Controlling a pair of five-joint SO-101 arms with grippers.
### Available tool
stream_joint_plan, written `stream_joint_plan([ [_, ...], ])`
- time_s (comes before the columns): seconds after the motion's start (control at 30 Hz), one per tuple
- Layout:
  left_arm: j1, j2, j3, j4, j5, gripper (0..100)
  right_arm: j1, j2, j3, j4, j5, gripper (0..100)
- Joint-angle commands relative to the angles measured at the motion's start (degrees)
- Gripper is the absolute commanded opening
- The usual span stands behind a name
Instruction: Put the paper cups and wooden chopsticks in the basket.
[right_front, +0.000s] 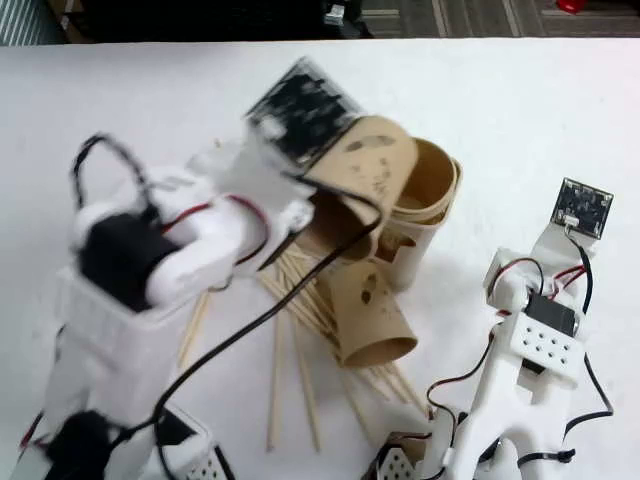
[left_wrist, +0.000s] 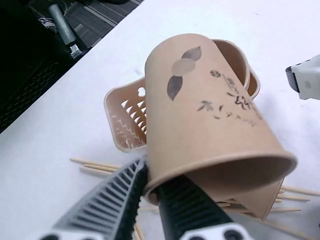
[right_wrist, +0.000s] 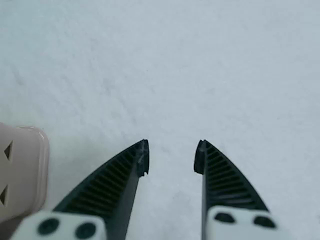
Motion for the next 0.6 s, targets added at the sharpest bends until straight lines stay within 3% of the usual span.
stream_joint_plan([
  [0.0,2.3,9.3,-8.9,0.5,0.4,2,0.1,-0.9,-0.3,-0.7,-0.5,15.9],
  [0.27,2.9,21.0,-17.5,3.5,0.2,3,-0.1,-0.9,-0.2,-0.7,-0.5,15.9],
  [0.47,2.6,26.2,-25.3,5.2,2.8,24,-1.7,-0.9,-0.1,-0.5,-0.4,15.9],
  [0.57,2.5,27.7,-29.4,4.3,4.9,25,-1.7,-1.2,0.7,-0.7,-0.2,15.9],
])
